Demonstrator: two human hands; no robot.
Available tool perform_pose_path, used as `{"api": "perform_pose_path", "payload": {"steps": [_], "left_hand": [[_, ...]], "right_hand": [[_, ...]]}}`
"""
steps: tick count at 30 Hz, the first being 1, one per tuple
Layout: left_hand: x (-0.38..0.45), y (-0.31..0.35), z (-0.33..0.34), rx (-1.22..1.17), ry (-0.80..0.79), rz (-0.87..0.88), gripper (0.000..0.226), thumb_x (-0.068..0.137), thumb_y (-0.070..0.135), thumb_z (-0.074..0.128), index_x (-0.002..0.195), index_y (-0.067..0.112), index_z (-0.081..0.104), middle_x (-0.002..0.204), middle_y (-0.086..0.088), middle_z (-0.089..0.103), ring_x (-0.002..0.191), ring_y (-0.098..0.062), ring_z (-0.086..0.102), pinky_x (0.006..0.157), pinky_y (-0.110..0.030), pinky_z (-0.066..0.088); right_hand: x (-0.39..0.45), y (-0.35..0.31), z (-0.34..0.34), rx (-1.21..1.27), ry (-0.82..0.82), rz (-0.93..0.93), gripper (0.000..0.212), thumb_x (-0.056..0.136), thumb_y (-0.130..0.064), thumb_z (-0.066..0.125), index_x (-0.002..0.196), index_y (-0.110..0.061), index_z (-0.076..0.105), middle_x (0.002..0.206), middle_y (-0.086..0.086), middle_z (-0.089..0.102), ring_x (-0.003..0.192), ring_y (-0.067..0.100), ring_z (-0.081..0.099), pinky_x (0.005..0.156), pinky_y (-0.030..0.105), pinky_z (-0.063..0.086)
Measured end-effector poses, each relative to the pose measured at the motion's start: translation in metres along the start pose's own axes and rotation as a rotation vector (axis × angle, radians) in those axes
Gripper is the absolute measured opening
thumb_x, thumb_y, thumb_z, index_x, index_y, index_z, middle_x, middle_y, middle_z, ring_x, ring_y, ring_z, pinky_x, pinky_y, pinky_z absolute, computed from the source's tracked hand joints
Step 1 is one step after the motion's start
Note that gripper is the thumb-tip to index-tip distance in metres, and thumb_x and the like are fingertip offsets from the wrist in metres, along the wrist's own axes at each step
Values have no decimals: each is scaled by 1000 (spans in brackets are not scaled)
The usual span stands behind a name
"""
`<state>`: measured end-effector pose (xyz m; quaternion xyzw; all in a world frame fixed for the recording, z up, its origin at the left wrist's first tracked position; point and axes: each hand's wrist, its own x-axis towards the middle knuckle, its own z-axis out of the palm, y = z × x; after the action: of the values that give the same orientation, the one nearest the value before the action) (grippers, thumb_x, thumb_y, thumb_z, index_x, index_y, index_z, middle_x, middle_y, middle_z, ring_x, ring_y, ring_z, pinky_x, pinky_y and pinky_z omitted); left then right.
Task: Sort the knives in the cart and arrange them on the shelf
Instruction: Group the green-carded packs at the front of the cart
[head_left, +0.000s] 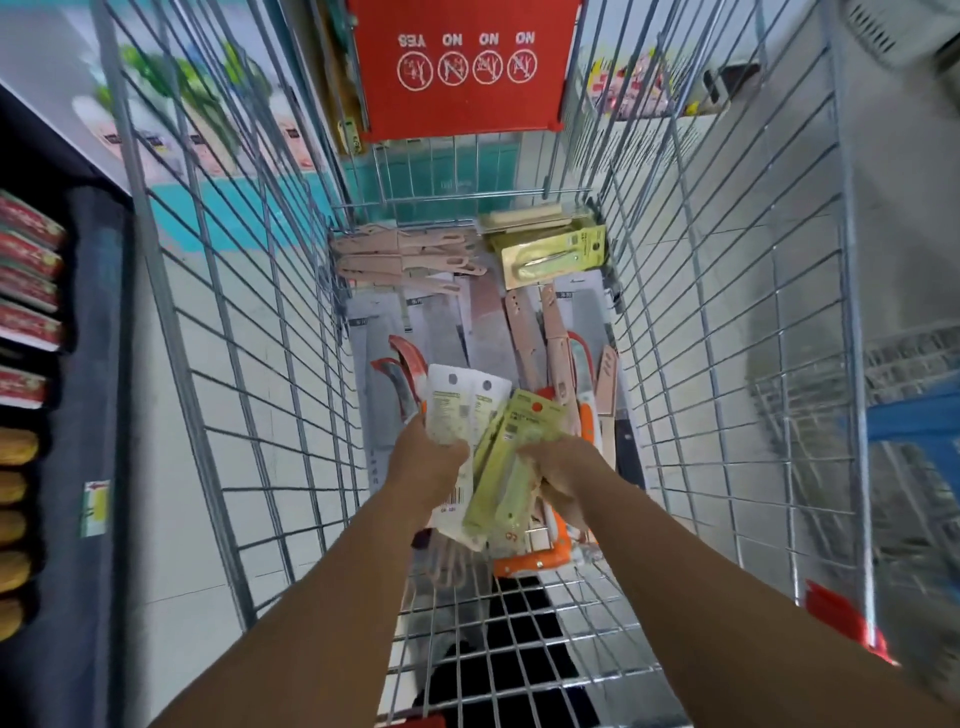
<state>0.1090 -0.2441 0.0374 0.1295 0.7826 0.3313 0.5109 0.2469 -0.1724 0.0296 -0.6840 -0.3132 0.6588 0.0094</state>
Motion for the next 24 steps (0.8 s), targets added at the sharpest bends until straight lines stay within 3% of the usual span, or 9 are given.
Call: {"api": "perform_pose_path", "payload": {"steps": [2, 6, 9, 11, 14, 18, 22, 24], "left_hand": [[2, 6, 1, -65, -18, -38, 30, 86, 2, 62, 111, 18, 57, 87, 2, 63, 82, -19, 62, 60, -26, 49], [14, 30, -1, -207, -42, -108, 26, 87, 1, 61, 112, 8, 61, 101, -10, 68, 92, -27, 66, 76, -39, 56], [29, 57, -1, -219, -8, -73, 24, 87, 3, 63, 109, 10, 62, 101, -7, 68, 92, -23, 64, 69, -27, 52], [41, 75, 1, -223, -10, -49, 23, 84, 5, 68, 105, 11, 64, 97, -3, 69, 88, -17, 64, 66, -24, 50], [64, 96, 8, -200, 25, -34, 32, 78, 7, 73, 109, 11, 65, 99, -2, 71, 91, -20, 66, 78, -31, 54], [91, 125, 14, -75, 136, 35, 28, 83, 6, 65, 110, 12, 62, 102, -4, 68, 89, -22, 64, 73, -32, 55], [116, 150, 9, 53, 285, 144, 31, 81, 9, 62, 112, 11, 63, 106, -9, 69, 94, -29, 66, 82, -40, 56], [127, 160, 7, 154, 279, 239, 35, 83, 6, 58, 118, 10, 60, 114, -11, 66, 102, -29, 63, 80, -28, 52]], "right_hand": [[5, -7, 5, 58, -25, -42, 9, 90, -7, 60, 97, -5, 66, 88, 13, 69, 79, 28, 66, 78, 39, 56], [12, -32, 10, 98, -65, -131, 11, 92, -13, 60, 101, -14, 65, 87, 7, 70, 73, 23, 67, 61, 31, 54], [18, -54, 9, 177, -97, -166, 17, 92, -15, 61, 108, -18, 60, 95, 10, 70, 76, 24, 68, 62, 33, 57], [22, -69, 5, 182, -82, -230, 31, 89, -15, 65, 116, -22, 53, 103, 11, 69, 83, 26, 68, 70, 38, 59], [34, -93, 2, 171, -99, -283, 44, 86, -9, 67, 123, -24, 49, 107, 9, 69, 95, 29, 68, 85, 48, 56], [51, -123, 1, 78, -39, -282, 27, 82, -18, 70, 107, -23, 62, 101, 6, 71, 92, 28, 68, 87, 50, 55], [76, -158, -6, 293, 74, -222, 21, 91, -12, 60, 111, -7, 63, 96, 15, 69, 78, 31, 67, 70, 42, 58], [89, -178, -6, 410, 127, -205, 16, 92, -13, 60, 107, -8, 61, 105, 25, 66, 89, 44, 66, 76, 56, 56]]}}
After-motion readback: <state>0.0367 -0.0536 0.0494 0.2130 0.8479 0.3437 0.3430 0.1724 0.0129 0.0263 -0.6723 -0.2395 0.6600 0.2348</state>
